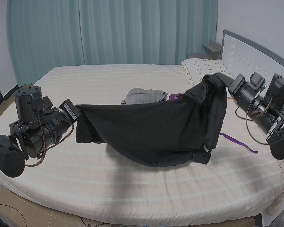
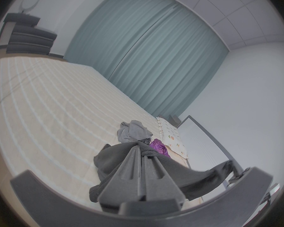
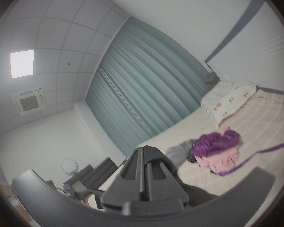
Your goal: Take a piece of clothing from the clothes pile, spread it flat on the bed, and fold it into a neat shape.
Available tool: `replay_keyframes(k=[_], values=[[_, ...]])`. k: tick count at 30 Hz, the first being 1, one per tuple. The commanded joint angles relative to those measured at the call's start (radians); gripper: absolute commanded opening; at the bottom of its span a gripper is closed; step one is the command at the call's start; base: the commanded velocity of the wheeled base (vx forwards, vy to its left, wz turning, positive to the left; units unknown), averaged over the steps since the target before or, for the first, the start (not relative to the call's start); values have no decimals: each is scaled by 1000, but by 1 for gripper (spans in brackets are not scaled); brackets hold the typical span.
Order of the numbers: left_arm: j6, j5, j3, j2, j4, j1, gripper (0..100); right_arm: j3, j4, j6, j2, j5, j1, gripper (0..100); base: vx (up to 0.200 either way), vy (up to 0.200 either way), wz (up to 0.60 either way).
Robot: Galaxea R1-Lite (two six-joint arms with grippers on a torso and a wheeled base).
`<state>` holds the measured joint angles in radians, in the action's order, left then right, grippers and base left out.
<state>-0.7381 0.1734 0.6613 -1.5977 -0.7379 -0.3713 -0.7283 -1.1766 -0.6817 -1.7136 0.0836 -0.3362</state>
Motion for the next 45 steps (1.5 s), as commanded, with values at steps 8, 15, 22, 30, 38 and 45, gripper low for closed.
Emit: replay_keyframes(k=[8,15,22,30,38,45], values=[[-115,-20,-138,-232,-132,-117,0,152,-51,-144,-247,-47,-69,0,0,0,0],[-142,-20,-224,-321,-276,-130,0,227,-178,-194,-310,-87,-93,0,0,0,0],[-149,-15,-281,-321,-324,-118,0,280,-184,-194,-279,-88,-89,0,0,0,0],[-155,-17,-299,-324,-324,-120,0,293,-173,-193,-236,-88,-96,0,0,0,0],[-162,-17,-325,-324,-327,-135,0,306,-172,-191,-239,-88,-106,0,0,0,0],[-162,-14,-321,-337,-327,-136,0,314,-172,-191,-245,-88,-109,0,-143,0,0]])
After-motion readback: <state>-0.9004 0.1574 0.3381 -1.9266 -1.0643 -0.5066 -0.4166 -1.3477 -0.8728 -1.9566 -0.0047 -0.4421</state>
